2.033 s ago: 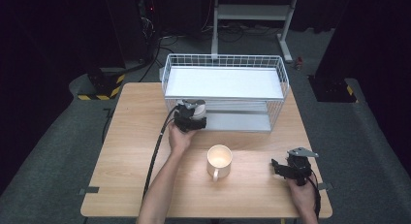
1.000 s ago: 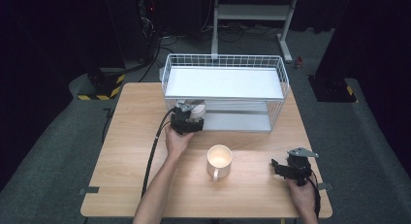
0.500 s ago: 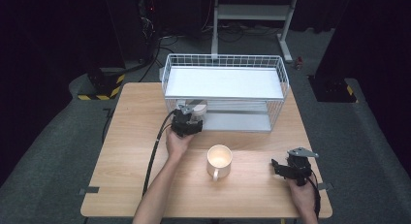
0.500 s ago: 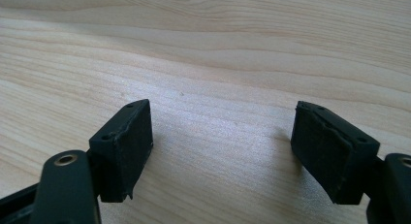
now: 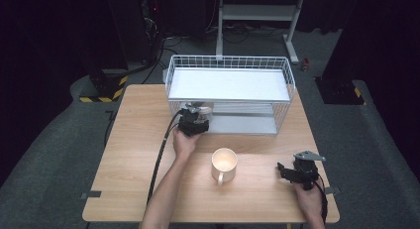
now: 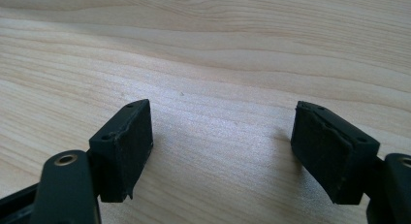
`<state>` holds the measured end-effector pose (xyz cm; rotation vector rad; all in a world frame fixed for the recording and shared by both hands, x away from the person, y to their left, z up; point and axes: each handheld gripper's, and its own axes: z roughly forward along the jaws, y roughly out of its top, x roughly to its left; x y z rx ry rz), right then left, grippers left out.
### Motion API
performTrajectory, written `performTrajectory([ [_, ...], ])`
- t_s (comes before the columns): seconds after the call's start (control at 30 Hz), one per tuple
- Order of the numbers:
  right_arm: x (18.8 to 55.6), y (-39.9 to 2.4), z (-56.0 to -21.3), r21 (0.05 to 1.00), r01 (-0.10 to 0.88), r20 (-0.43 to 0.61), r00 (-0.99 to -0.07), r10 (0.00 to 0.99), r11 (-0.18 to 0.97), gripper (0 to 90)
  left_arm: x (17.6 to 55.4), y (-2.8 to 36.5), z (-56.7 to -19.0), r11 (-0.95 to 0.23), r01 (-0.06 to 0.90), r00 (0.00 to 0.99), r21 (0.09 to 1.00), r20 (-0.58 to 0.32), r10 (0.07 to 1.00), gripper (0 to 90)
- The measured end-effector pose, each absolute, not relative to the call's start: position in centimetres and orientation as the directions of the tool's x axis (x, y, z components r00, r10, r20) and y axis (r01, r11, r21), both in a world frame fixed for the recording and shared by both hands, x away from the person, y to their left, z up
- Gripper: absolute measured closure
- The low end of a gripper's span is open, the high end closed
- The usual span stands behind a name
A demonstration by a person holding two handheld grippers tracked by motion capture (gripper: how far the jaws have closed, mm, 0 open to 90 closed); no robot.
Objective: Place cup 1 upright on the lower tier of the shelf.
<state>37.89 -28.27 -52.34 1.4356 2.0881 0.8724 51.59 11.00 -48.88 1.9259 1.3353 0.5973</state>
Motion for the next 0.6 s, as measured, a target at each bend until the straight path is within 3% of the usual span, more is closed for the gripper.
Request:
performTrajectory([
  [0.6, 37.9, -28.3, -52.4, 0.72, 0.645, -0.018, -0.35, 0.937, 0.255, 23.0, 53.1, 10.5, -49.0, -0.213, 0.623, 0.336, 0.752, -0.012, 0.942, 36.7],
])
